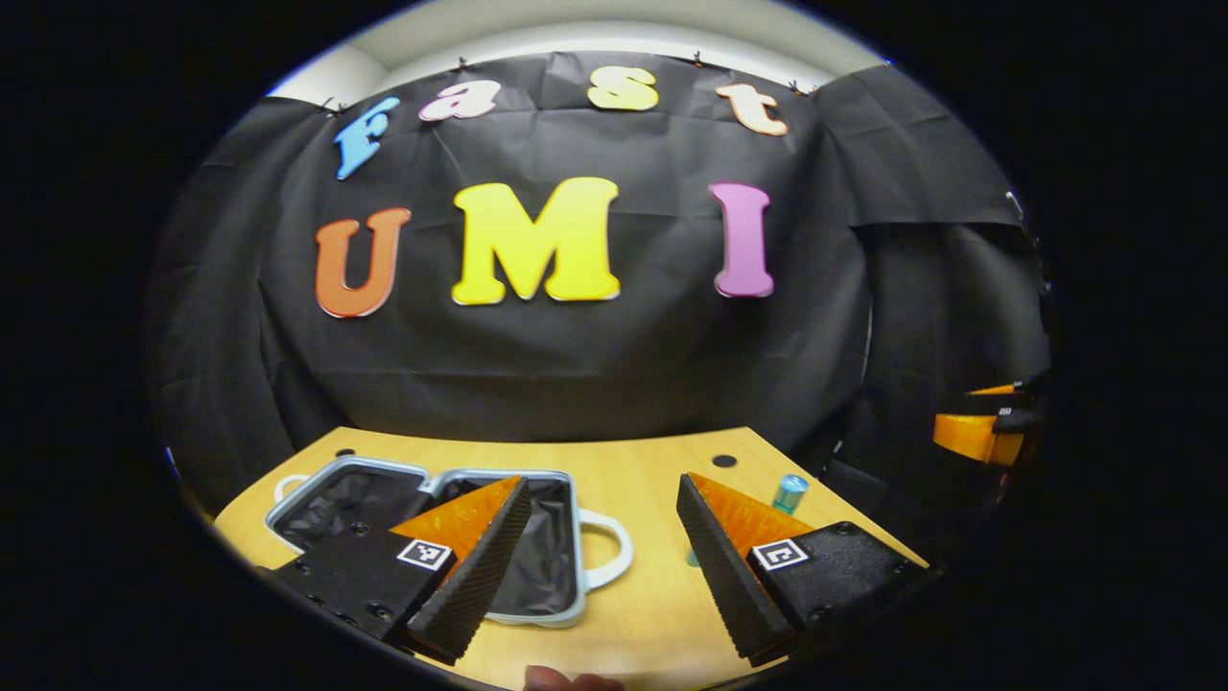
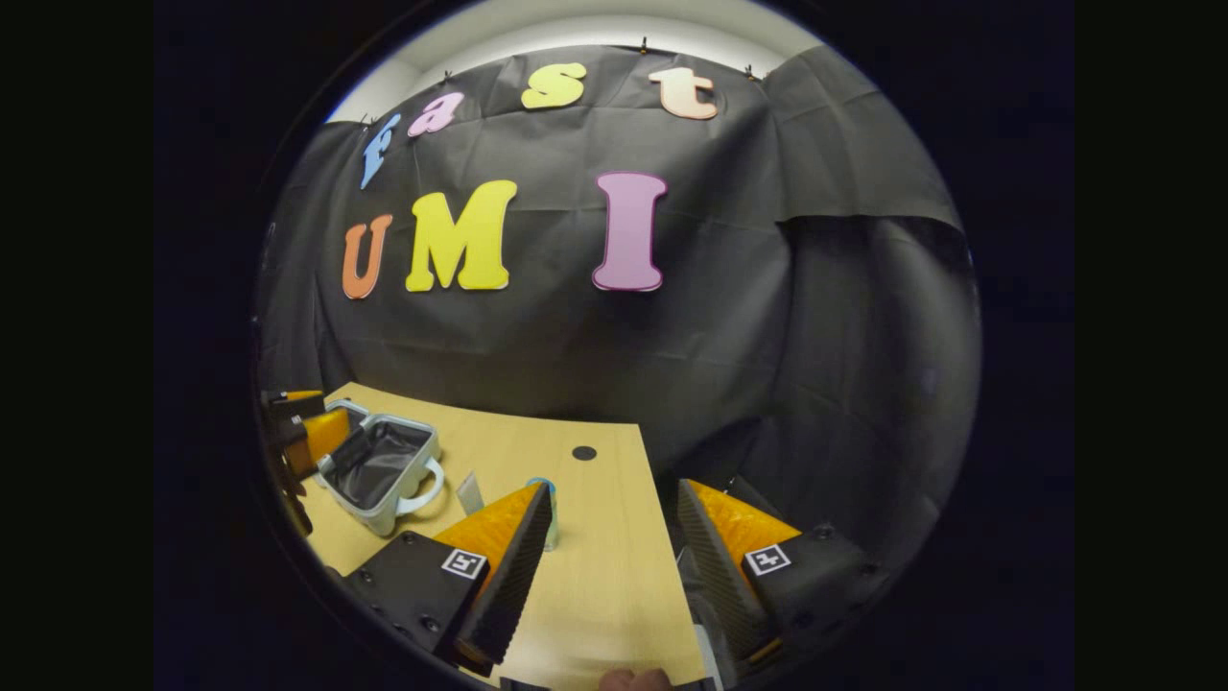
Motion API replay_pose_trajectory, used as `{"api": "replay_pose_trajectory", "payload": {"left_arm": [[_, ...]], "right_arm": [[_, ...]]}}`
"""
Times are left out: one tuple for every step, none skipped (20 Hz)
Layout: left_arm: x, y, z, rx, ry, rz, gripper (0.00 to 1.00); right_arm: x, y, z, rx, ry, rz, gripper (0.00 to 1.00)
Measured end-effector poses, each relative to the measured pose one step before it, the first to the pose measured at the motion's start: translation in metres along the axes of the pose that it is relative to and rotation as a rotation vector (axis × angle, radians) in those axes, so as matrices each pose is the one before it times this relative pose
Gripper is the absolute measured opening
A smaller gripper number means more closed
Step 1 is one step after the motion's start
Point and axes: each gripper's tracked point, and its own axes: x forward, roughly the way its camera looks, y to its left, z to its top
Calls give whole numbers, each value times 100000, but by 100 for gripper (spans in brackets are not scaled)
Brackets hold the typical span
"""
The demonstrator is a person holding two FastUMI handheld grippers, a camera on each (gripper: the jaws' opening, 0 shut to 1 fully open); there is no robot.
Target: First open the suitcase, pack the skin care products into it, and then close the suitcase.
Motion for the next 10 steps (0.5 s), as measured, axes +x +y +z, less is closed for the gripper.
{"api": "replay_pose_trajectory", "payload": {"left_arm": [[769, -1763, -1736, 714, 4060, -4330, 98], [1034, -2161, -1573, -1391, 4478, -6745, 98], [1012, -1814, -1812, -1949, 5671, -5646, 100], [1415, -1089, -1928, -207, 5322, -2765, 98], [1365, -536, -1437, 1810, 3725, -351, 99], [1443, -191, -849, 1821, 2233, 887, 99], [1319, -82, -944, 1131, 2518, 952, 99], [1364, -80, -799, 474, 2090, 712, 99], [1140, 237, -363, 158, 1004, 675, 99], [1163, 321, -97, 146, 571, 796, 99]], "right_arm": [[51, -628, -318, -417, 846, -117, 79], [1, -443, -501, -459, 1398, 115, 79], [-85, -330, -651, -257, 1966, 499, 79], [-188, -465, -642, -210, 1394, 242, 79], [-137, -429, -474, -646, 1439, 214, 79], [-147, -352, -630, -1052, 1342, -69, 79], [-82, -448, -491, -963, 1560, -466, 79], [-183, -596, -446, -405, 1347, -530, 79], [-258, -665, -175, -94, 673, -927, 79], [-136, -810, -258, -356, 513, -1506, 78]]}}
